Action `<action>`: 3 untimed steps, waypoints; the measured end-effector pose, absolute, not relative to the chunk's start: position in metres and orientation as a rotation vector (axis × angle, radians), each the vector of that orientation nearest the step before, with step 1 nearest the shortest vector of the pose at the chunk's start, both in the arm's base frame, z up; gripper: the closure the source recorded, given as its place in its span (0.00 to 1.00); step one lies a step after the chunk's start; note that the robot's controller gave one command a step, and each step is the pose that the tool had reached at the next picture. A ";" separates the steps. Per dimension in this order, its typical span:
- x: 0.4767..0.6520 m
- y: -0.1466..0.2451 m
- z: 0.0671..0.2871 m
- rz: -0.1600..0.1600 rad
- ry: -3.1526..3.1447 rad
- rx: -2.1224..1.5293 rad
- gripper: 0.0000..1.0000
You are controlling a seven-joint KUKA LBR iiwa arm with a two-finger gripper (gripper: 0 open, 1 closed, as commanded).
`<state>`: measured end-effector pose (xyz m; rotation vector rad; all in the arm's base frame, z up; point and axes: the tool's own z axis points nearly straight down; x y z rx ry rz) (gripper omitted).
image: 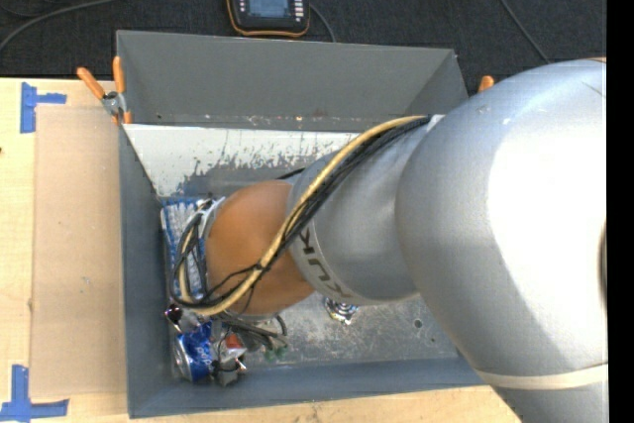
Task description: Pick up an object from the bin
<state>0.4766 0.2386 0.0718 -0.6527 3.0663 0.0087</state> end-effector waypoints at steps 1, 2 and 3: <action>0.477 0.239 0.072 0.009 3.067 -0.650 1.00; 0.474 0.238 0.084 0.005 3.076 -0.651 1.00; 0.473 0.237 0.124 0.004 3.078 -0.651 1.00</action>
Offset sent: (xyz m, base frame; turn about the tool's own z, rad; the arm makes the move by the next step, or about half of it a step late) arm -0.0002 0.0000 0.0535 0.0013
